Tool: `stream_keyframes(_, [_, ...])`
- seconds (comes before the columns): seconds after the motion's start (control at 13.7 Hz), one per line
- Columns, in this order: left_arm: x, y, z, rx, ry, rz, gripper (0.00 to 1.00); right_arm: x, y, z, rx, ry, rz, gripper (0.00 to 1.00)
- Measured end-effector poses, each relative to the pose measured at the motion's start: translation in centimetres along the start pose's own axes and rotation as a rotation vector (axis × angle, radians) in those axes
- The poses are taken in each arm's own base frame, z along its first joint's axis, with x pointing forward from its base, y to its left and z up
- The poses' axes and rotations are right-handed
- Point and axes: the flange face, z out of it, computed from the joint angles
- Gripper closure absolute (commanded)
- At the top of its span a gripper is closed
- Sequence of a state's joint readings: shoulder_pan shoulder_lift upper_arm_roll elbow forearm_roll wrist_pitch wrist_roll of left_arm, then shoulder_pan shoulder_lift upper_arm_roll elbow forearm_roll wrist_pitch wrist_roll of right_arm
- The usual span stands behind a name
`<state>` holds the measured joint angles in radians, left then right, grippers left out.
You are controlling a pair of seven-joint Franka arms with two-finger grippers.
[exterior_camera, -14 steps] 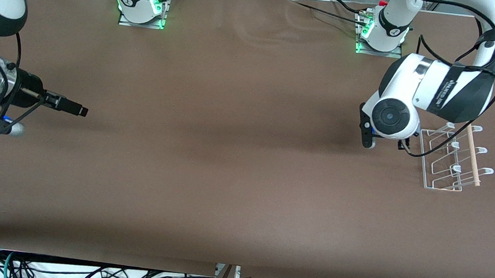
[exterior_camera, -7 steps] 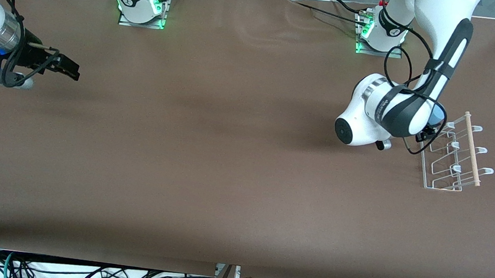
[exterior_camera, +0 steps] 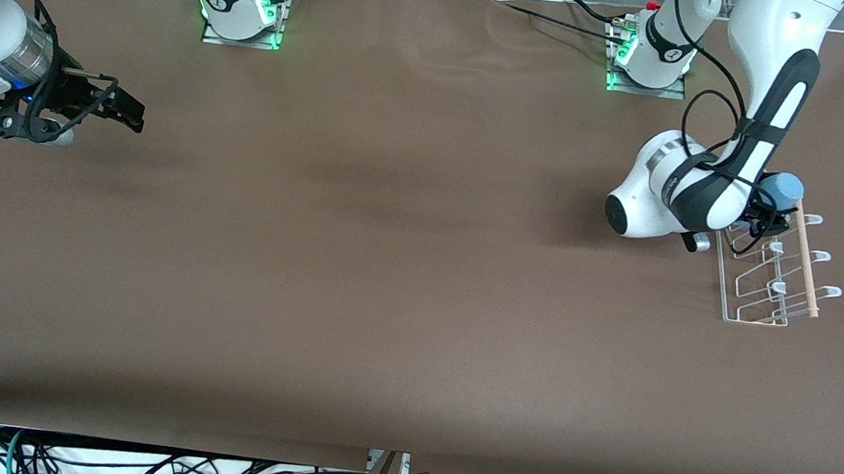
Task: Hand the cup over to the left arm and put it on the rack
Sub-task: 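Carry the cup with the left gripper over the wire rack, then lower the cup onto a rack peg and open the left gripper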
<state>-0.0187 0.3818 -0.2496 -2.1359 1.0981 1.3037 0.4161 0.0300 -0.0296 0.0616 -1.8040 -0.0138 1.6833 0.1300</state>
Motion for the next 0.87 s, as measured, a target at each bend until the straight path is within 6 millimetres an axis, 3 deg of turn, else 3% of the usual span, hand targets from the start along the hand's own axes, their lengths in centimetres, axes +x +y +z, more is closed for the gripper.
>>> stream_keyframes(0.22, [0.3, 1.2, 1.0, 0.029, -0.021, -0.036, 1.00, 0.1, 0.0, -0.4, 0.003, 0.014, -0.007, 0.01])
stream_keyframes(0.51, [0.4, 1.0, 1.5, 0.065, -0.033, -0.056, 1.00, 0.3, 0.5, -1.3, 0.006, 0.031, -0.008, 0.01])
stream_keyframes(0.87, [1.9, 1.6, 2.7, 0.100, -0.027, -0.067, 1.00, 0.0, 0.4, -2.1, 0.004, 0.017, -0.036, 0.01])
